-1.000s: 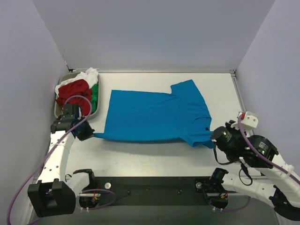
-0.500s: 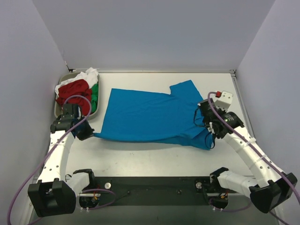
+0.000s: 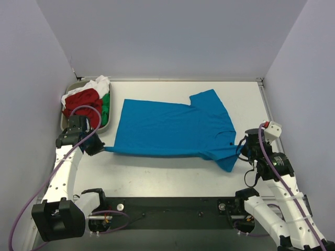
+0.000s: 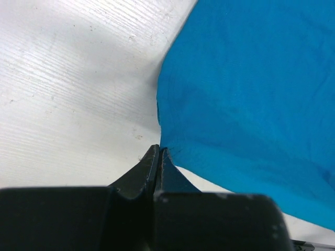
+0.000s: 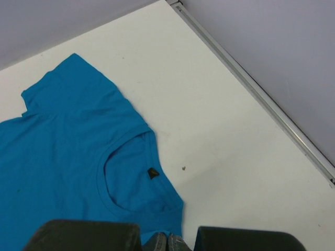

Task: Fold and stack the t-shirts

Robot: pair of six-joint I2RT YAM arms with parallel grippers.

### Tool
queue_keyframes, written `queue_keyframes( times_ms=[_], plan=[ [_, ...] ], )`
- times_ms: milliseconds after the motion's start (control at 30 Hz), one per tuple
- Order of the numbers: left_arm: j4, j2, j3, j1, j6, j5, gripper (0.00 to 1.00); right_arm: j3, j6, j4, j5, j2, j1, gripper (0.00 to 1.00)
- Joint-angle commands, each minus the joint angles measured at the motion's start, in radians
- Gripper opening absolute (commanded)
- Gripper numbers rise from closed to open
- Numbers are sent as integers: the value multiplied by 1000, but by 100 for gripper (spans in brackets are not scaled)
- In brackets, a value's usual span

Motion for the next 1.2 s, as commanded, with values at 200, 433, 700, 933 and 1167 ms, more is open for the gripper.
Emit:
queue_keyframes(
  times_ms=[200,433,700,933,1167],
  plan=[
    [38,-1,27,10,5,-9,0,15,17,-137,-49,-44,-11,0],
    [-43,-112,32,10,5,-21,0,38,25,-205,-31,-110,-10,0],
    [-170,-251,52,10,-24,-21,0,87,12,-220,-15,-47,-13,0],
    [-276,-344,87,10,-30,-42,0,112,-3,-215,-9,-34,-19,0],
    [-273,-348,63,10,-24,-59,0,104,-1,-215,-11,-41,-24,0]
  ],
)
